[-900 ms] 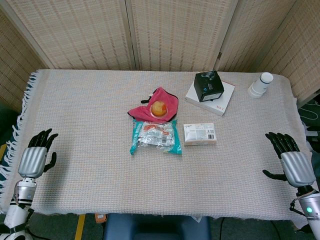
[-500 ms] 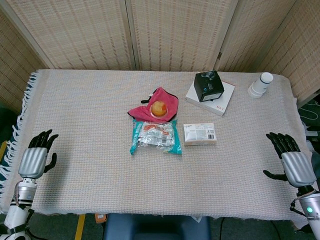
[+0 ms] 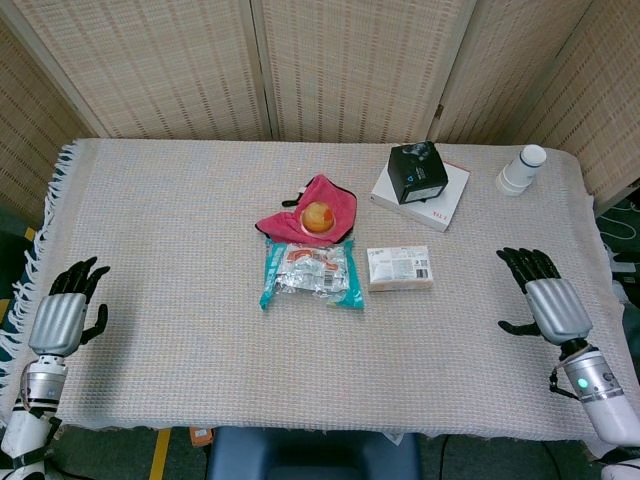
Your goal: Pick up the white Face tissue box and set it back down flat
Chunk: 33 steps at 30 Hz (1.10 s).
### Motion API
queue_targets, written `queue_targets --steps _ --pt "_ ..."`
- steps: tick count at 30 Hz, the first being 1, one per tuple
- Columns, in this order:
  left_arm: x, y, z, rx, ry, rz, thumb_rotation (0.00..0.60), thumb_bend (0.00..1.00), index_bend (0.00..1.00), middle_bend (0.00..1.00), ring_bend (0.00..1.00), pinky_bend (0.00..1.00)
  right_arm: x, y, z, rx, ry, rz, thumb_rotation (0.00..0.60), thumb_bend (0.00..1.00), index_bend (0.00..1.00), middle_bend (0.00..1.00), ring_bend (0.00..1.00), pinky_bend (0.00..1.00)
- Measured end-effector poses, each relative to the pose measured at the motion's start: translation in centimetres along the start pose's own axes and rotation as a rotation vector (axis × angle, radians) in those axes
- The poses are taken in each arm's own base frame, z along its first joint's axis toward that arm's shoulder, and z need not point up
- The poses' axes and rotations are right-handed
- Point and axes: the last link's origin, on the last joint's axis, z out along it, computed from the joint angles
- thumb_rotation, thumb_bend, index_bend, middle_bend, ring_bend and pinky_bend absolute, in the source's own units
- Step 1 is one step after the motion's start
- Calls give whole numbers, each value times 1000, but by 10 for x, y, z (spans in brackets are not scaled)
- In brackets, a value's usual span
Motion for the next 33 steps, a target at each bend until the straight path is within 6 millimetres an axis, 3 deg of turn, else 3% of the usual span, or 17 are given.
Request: queue_targets --steps 5,12,18,24,33 --pt "4 -3 -1 5 6 -10 600 548 146 0 0 111 -3 -31 51 57 -117 -41 600 0 0 45 0 0" --pt "13 -9 -1 24 31 -28 600 549 147 0 0 111 -10 -106 124 177 -259 -149 600 0 0 45 0 0" --pt "16 -10 -2 26 37 -45 600 549 147 0 0 111 -26 -147 151 200 -308 -135 600 0 0 45 0 0" --pt "18 -11 -3 26 38 -59 600 549 146 0 0 111 -40 -150 155 155 -347 -134 600 0 0 45 0 0" --pt "19 -12 -3 28 33 -67 600 549 147 0 0 111 -45 -140 159 90 -353 -141 600 0 0 45 0 0"
